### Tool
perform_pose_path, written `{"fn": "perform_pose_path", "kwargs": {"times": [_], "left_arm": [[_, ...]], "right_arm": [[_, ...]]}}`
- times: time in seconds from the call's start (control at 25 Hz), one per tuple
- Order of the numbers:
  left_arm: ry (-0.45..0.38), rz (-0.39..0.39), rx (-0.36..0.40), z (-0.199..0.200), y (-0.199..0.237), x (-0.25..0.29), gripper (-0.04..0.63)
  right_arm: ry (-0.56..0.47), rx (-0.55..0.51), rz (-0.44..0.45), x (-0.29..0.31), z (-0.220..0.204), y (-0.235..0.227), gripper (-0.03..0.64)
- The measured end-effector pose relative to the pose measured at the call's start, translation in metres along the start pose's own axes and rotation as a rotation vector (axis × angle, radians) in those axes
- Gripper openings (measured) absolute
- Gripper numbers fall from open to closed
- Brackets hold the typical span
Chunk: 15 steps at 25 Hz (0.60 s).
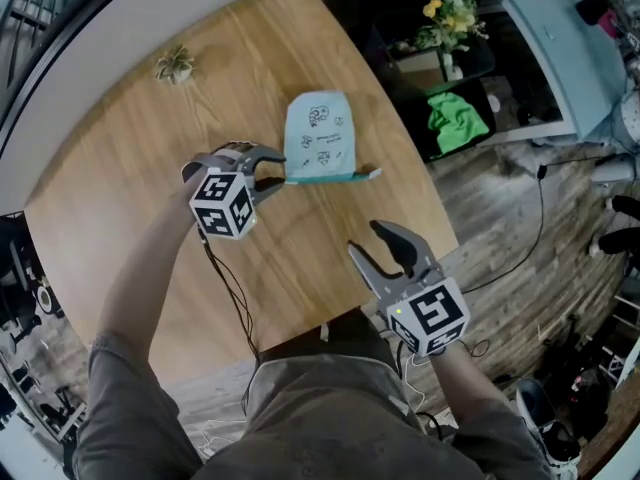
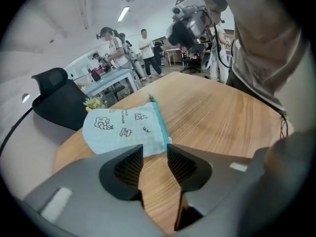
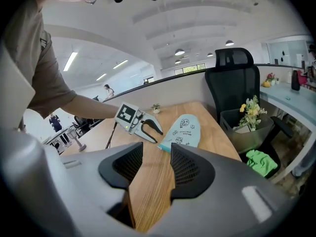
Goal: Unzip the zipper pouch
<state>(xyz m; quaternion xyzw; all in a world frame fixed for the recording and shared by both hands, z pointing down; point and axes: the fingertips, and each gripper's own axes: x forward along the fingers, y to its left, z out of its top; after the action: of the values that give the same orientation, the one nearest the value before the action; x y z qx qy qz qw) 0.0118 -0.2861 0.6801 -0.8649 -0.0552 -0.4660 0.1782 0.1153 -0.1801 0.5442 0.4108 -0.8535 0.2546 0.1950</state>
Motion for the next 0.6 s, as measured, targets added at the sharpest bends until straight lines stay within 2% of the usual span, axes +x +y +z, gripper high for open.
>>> {"fn": "perform_pose_path", "kwargs": {"times": [0.16, 0.24, 0.36, 0.6], "left_arm": [[-0.027, -0.070, -0.012, 0.000, -0.007, 0.012, 0.152], [-0.047, -0.084, -0.052, 0.000, -0.009, 0.014, 0.141], [-0.070, -0.119, -0.152, 0.000, -0.010, 0.016, 0.121], [-0.093, -0.256, -0.375, 0.008, -0.011, 0.026, 0.097]], "right_arm": [[0.021, 0.018, -0.006, 0.005, -0.011, -0.001, 0.181], [0.021, 0.026, -0.015, 0.004, -0.014, -0.001, 0.181], [0.021, 0.033, -0.023, 0.003, -0.018, -0.002, 0.181], [0.031, 0.052, -0.027, 0.002, -0.026, -0.007, 0.181]]}}
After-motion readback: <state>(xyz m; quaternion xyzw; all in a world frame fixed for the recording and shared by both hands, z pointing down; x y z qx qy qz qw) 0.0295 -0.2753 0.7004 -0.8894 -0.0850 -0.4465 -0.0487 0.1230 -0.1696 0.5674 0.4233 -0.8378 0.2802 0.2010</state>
